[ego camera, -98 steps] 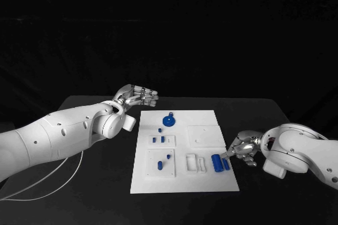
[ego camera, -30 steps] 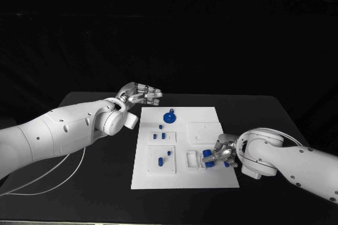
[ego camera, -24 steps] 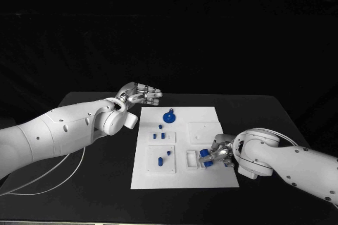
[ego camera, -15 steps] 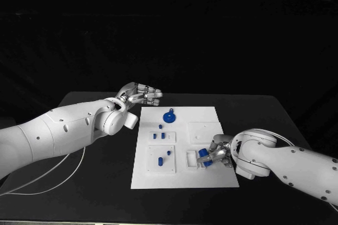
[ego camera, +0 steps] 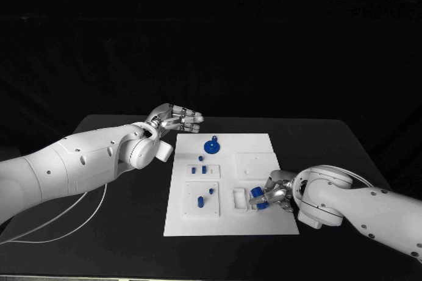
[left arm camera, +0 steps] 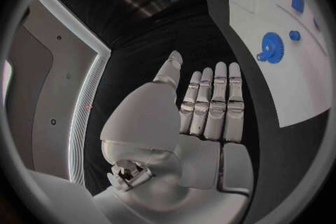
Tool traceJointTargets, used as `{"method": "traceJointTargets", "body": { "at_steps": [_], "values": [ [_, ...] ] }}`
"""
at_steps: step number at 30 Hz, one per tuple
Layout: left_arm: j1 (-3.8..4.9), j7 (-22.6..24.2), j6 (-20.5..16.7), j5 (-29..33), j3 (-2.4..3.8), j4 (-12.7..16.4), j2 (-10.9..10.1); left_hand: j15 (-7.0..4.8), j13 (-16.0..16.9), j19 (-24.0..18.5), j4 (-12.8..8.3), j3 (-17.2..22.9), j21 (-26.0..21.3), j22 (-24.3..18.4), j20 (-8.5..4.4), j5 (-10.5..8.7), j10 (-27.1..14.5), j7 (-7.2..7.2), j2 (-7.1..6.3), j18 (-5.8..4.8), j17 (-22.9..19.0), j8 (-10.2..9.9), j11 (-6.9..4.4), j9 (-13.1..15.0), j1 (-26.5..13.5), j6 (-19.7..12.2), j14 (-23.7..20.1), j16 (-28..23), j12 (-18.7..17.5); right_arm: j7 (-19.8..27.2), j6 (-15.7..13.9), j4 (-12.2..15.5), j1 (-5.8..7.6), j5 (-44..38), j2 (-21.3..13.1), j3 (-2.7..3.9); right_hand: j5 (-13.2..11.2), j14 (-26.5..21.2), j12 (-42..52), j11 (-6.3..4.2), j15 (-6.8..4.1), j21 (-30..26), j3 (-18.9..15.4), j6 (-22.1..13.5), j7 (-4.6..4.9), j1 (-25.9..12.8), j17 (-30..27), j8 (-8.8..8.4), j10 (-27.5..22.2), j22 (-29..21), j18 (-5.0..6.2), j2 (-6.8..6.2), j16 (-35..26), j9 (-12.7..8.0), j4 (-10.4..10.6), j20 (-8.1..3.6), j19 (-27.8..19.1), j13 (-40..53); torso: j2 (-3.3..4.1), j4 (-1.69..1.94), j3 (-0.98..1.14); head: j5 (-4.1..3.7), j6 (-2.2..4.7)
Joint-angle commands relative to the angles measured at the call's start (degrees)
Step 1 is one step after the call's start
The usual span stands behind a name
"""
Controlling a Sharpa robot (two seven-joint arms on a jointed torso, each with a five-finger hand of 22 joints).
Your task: Assemble the parts on the task board
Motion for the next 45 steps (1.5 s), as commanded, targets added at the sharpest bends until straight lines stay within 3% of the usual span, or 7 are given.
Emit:
{"method": "traceJointTargets", "body": {
  "at_steps": [1, 12, 23, 29, 45],
  "values": [
    [0.01, 0.1, 0.8, -0.4, 0.03, 0.0, 0.1, 0.01, 0.0, 0.2, 0.3, -0.1, 0.3, 0.0, 0.05, -0.17, -0.3, -0.12, -0.45, -0.03, 0.1, -0.1, 0.13, 0.1, -0.1, -0.4, -0.3, -0.2, 0.1, -2.6, -1.6, 0.5, -0.15, 1.1, -0.6, -0.05, -0.1, 0.0, -0.3, -0.49, -0.32, -0.3, 0.8, 1.0, -0.18, 0.2, -0.2, 0.14, -0.1, 0.0, 0.44, 1.27, -0.3, -28.7, -0.7, -0.18, 2.9, -0.2, 0.01, -0.01, -0.01, 0.00, 0.17],
    [0.01, 0.0, 0.8, -0.6, 0.01, -0.1, 0.1, 0.01, 0.0, 0.2, 0.3, -0.1, 0.3, 0.0, 0.05, -0.17, -0.3, -0.12, -0.45, -0.03, 0.1, -0.1, 0.13, 0.1, -0.1, -0.4, -0.3, -0.2, 0.1, -2.4, -2.8, 2.8, 1.04, 2.7, -1.7, 1.67, 0.1, 0.0, -0.3, -0.64, -0.43, -0.3, 1.2, 1.8, -0.42, -0.4, -0.3, 0.16, 0.1, -0.1, 0.31, 1.30, -0.4, -29.0, -1.2, -0.31, 2.9, -0.2, 0.01, 0.04, -0.07, -0.09, 0.27],
    [0.01, -0.2, 0.9, -0.8, -0.02, -0.1, 0.2, 0.03, 0.0, 0.2, 0.4, -0.1, 0.4, -0.4, 0.05, -0.13, -0.4, -0.09, -0.54, -0.03, 0.1, -0.1, 0.17, 0.1, -0.1, -0.5, -0.3, -0.2, 0.1, -2.9, -1.0, 3.1, 1.42, 3.7, -0.4, 1.98, 0.0, 0.0, -0.4, -0.64, -0.45, -0.3, 0.9, 2.1, -0.44, -0.7, -0.4, 0.15, 0.1, -0.1, 0.27, 1.07, -0.5, -29.0, -1.0, -0.33, 2.9, -0.3, 0.03, 0.03, -0.10, -0.15, 0.09],
    [0.02, -0.3, 0.9, -0.8, -0.02, -0.1, 0.3, 0.05, 0.0, 0.2, 0.5, 0.0, 0.4, -0.4, 0.07, -0.14, -0.4, -0.06, -0.58, -0.03, 0.1, -0.1, 0.20, 0.1, -0.1, -0.6, -0.3, -0.2, 0.1, -3.4, 0.7, 2.0, 1.49, 3.6, 1.2, 1.43, -0.2, 0.0, -0.7, -0.64, -0.40, -0.4, 0.4, 2.1, -0.45, -0.7, -0.4, 0.16, 0.0, -0.1, 0.21, 1.09, -0.6, -29.1, -0.7, -0.29, 2.8, -0.4, 0.05, 0.07, -0.02, -0.12, -0.04],
    [0.03, -0.5, 1.1, -1.2, -0.04, -0.1, 0.8, 0.07, 0.1, 0.2, 0.6, 0.0, 0.4, -0.6, 0.09, -0.13, -0.5, -0.01, -0.67, -0.01, 0.1, -0.1, 0.22, 0.1, -0.2, -0.7, -0.4, -0.2, 0.1, -4.0, 2.7, -1.0, 1.52, -0.4, 5.1, -1.23, -0.5, 0.0, -1.1, -0.68, -0.40, -0.7, -0.1, 2.5, -0.54, -1.1, -0.5, 0.17, 0.0, -0.1, 0.15, 1.05, -0.8, -29.2, 0.0, -0.29, 2.8, -0.8, 0.06, 0.05, -0.03, 0.02, -0.29]
  ]
}}
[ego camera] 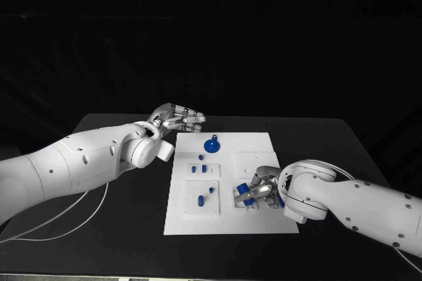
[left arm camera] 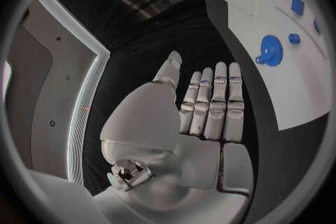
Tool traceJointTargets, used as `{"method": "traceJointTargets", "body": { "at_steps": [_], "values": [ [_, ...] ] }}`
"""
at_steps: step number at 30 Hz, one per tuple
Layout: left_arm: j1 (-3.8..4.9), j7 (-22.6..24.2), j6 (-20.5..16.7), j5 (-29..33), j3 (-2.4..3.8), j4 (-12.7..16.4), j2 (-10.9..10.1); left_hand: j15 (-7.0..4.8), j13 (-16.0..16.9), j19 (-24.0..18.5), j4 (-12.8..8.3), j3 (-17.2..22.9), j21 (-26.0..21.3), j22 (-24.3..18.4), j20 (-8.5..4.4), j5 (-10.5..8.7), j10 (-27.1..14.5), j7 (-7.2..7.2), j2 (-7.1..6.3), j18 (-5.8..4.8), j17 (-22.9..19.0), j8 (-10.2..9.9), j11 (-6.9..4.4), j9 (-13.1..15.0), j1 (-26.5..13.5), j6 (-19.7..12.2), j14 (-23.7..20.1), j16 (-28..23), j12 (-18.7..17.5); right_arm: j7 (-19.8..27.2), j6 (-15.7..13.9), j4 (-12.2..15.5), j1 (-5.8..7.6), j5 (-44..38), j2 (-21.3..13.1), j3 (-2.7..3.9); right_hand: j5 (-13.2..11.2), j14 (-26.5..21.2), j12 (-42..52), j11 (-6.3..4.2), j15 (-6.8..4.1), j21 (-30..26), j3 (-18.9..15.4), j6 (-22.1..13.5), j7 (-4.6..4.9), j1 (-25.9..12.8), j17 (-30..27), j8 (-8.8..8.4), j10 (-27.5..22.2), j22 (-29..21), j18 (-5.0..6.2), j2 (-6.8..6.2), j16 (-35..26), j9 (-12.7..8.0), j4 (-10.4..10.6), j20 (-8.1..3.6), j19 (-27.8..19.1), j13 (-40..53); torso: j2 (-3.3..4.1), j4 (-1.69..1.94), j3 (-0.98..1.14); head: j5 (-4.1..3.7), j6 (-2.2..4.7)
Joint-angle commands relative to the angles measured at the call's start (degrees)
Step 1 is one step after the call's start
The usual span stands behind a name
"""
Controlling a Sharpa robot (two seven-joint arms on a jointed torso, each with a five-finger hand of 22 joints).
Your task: Assemble the parts on the task board
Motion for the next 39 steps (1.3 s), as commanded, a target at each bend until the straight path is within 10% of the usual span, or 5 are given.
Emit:
{"method": "traceJointTargets", "body": {
  "at_steps": [1, 39],
  "values": [
    [0.02, 0.2, 0.8, -0.4, 0.04, 0.1, 0.2, 0.07, 0.1, 0.2, 0.3, 0.0, 0.2, -0.1, 0.09, -0.14, -0.3, -0.01, -0.44, 0.00, 0.1, -0.1, 0.01, 0.1, 0.1, -0.3, -0.4, -0.2, 0.1, -3.0, 2.4, -0.6, -0.37, -2.7, 0.5, -0.59, -0.3, 0.0, -0.3, -0.28, -0.40, -0.2, 0.0, 0.3, 0.04, -0.7, 0.0, -0.28, 0.1, 0.0, 0.15, 0.16, -0.3, -0.2, 0.4, -0.29, 2.8, -0.1, 0.01, -0.02, 0.02, 0.07, -0.05],
    [0.04, -0.4, 1.2, -0.7, 0.04, 0.2, 0.4, 0.14, 0.1, 0.1, 0.9, 0.2, 0.2, -0.4, 0.17, -0.19, -0.5, 0.16, -0.73, 0.01, 0.1, -0.1, 0.10, 0.1, -0.2, -0.9, -0.5, -0.2, 0.1, -3.6, 5.8, -2.0, -0.37, -5.7, 1.8, -1.50, -2.5, 0.0, -1.7, -0.27, -0.63, -1.0, -4.2, 0.1, 0.12, -0.6, 0.7, -0.24, -0.1, -0.1, -0.07, -4.93, -1.4, -0.7, 8.8, -0.67, 2.8, -0.4, -0.02, -0.07, 0.03, 0.49, -0.40]
  ]
}}
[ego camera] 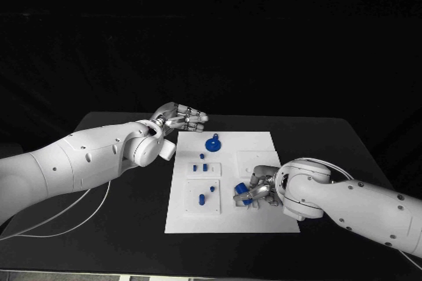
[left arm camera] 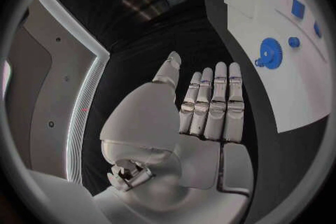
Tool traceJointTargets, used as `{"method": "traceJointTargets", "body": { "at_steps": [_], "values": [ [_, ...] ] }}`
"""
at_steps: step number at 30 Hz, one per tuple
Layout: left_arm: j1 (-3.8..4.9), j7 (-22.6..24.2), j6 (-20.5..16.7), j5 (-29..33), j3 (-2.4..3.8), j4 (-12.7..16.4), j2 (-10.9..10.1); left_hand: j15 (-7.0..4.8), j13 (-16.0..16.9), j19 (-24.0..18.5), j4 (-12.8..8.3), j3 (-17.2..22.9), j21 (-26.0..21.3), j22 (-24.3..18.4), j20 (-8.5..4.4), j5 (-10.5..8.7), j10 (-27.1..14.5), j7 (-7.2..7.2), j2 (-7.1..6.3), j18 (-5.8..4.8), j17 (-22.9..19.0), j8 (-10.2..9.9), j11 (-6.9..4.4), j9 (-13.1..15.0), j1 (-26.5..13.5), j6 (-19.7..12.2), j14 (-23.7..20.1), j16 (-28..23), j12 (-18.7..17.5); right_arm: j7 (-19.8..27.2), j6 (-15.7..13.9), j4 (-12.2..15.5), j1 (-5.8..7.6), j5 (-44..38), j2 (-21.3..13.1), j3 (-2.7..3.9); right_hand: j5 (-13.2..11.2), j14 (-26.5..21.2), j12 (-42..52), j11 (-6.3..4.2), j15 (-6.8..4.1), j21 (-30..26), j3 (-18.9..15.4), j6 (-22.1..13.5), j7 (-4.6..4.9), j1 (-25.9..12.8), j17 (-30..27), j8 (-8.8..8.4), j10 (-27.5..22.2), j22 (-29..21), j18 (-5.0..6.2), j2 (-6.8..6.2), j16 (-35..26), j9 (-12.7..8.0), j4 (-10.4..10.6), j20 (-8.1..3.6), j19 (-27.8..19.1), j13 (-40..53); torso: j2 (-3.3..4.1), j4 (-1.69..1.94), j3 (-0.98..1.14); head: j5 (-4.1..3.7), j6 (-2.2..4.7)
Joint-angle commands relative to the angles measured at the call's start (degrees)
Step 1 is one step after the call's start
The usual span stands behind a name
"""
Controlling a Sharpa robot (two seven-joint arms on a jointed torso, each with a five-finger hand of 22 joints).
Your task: Assemble the parts on the task board
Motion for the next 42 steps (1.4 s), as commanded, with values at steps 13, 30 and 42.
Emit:
{"method": "traceJointTargets", "body": {
  "at_steps": [13, 30, 42],
  "values": [
    [0.04, 0.1, 0.8, -0.3, 0.04, 0.1, 0.2, -0.05, 0.1, 0.2, 0.7, 0.1, 0.2, -0.2, 0.18, -0.20, -0.5, -0.03, -0.53, 0.01, 0.1, -0.1, 0.12, 0.1, 0.0, -0.4, -0.3, -0.2, 0.1, -4.1, 3.0, -0.5, -0.76, 0.2, -0.2, -0.67, -0.3, 0.3, -0.8, 0.16, -0.37, -0.5, -6.1, -0.8, 0.01, 0.9, 0.2, -0.04, 0.2, -0.1, -0.03, -0.78, -0.8, -0.1, 2.8, -0.25, 2.8, 0.0, 0.01, -0.04, 0.05, 0.00, -0.08],
    [0.04, -0.1, 0.7, -0.6, 0.04, 0.0, 0.3, -0.05, 0.1, 0.2, 1.0, 0.1, 0.2, -0.2, 0.18, -0.16, -0.5, -0.01, -0.57, 0.01, 0.1, -0.1, 0.11, 0.1, -0.1, -0.4, -0.3, -0.2, 0.1, -2.6, 1.8, 1.2, -0.76, 0.7, -1.9, -0.66, -0.3, 0.3, -0.8, 0.18, -0.37, -0.6, -11.3, -0.9, 0.02, 1.1, 0.4, -0.04, 0.2, -0.1, 0.00, 0.57, -1.0, -0.1, 2.9, -0.24, 2.8, 0.1, -0.02, -0.04, 0.03, -0.12, -0.06],
    [0.04, -0.1, 0.6, -0.8, 0.03, -0.3, 0.3, -0.05, 0.1, 0.2, 1.3, 0.2, 0.2, -0.3, 0.18, -0.13, -0.5, -0.01, -0.70, 0.02, 0.1, -0.1, 0.11, 0.1, -0.1, -0.4, -0.3, -0.2, 0.1, 0.1, -0.5, 2.5, 0.17, 1.1, -3.7, 0.31, -0.1, 0.4, -1.0, 0.38, -0.18, -0.7, -9.7, -1.5, 0.25, 1.8, 0.3, -0.10, -0.1, -0.1, 0.13, 0.65, -1.3, 0.0, 2.8, -0.02, 2.8, 0.1, 0.01, -0.03, 0.06, -0.16, 0.19]
  ]
}}
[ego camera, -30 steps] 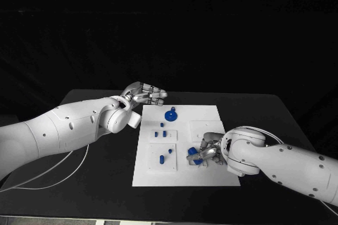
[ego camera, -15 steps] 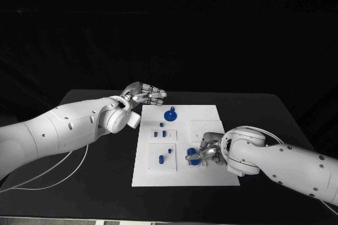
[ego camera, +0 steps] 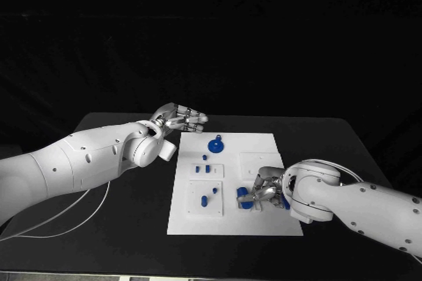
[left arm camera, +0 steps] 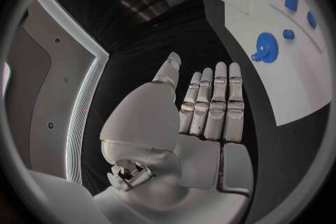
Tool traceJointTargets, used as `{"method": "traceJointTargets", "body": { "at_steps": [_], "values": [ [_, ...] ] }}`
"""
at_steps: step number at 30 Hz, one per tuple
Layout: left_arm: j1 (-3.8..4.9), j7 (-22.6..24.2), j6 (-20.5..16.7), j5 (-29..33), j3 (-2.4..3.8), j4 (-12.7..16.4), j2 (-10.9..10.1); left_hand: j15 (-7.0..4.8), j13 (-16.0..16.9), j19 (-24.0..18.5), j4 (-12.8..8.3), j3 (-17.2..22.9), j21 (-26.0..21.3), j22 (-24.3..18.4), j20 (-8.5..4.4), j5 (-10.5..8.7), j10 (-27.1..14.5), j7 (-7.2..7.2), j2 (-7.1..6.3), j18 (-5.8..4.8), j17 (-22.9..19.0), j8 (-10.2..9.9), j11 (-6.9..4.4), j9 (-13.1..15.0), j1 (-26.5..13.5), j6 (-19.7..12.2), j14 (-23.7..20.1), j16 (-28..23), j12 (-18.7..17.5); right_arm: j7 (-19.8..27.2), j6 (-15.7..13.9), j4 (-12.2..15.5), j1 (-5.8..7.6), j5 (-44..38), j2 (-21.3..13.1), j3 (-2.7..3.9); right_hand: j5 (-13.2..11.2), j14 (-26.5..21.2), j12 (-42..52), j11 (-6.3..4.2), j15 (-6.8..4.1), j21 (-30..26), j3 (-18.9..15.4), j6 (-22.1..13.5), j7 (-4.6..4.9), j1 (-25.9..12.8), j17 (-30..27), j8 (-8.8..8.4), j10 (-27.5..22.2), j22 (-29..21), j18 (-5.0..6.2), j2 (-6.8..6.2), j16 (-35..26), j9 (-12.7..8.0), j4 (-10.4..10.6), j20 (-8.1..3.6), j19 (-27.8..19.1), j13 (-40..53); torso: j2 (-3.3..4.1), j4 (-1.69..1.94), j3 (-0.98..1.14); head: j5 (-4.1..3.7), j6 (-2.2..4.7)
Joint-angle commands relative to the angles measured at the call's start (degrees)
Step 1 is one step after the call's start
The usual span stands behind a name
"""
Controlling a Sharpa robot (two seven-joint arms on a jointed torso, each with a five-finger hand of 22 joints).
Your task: Assemble the parts on the task board
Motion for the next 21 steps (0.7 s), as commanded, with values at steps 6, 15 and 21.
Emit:
{"method": "traceJointTargets", "body": {
  "at_steps": [6, 15, 21],
  "values": [
    [0.03, 0.3, 0.5, -0.5, 0.03, 0.0, 0.1, -0.04, 0.1, 0.2, 0.3, -0.1, 0.2, -0.1, 0.18, -0.13, -0.3, -0.01, -0.53, 0.02, 0.1, -0.1, -0.08, 0.1, 0.0, -0.4, -0.3, -0.2, 0.1, 0.3, -1.1, -0.1, 0.43, 1.0, -1.0, 1.01, -0.1, 0.1, 0.1, 0.51, 0.05, -0.2, -0.1, -0.9, 0.27, 0.1, -0.2, 0.06, -0.2, -0.1, 0.30, -0.48, -0.2, 0.2, 0.2, 0.07, 2.8, 0.0, 0.00, -0.01, 0.02, -0.08, 0.17],
    [0.03, 0.2, 0.4, -0.6, 0.01, -0.2, 0.1, -0.05, 0.1, 0.2, 0.5, 0.0, 0.2, -0.1, 0.18, -0.16, -0.3, -0.02, -0.58, 0.01, 0.1, -0.1, -0.09, 0.1, 0.0, -0.5, -0.3, -0.2, 0.1, 0.9, -0.6, 0.6, 0.64, 1.6, -1.8, 1.84, -0.1, 0.1, 0.2, 0.52, 0.06, -0.2, -0.3, -1.0, 0.29, 0.0, -0.2, 0.06, -0.2, -0.1, 0.33, -0.51, -0.2, 0.3, 0.2, 0.09, 2.8, 0.0, 0.01, 0.00, 0.02, -0.10, 0.15],
    [0.03, 0.2, 0.4, -0.7, 0.00, -0.2, 0.1, -0.05, 0.1, 0.2, 0.5, 0.0, 0.2, -0.1, 0.18, -0.16, -0.3, -0.02, -0.58, 0.01, 0.1, -0.1, -0.09, 0.1, 0.0, -0.5, -0.3, -0.2, 0.1, 1.3, 1.0, 1.4, 0.68, 1.7, -2.5, 2.10, -0.1, 0.1, 0.5, 0.46, 0.04, 0.0, 1.3, -0.6, 0.19, 1.0, -0.1, 0.08, -0.2, 0.1, 0.35, 0.13, 0.0, 0.5, -0.2, 0.09, 2.8, 0.0, 0.01, 0.06, -0.01, -0.16, 0.06]
  ]
}}
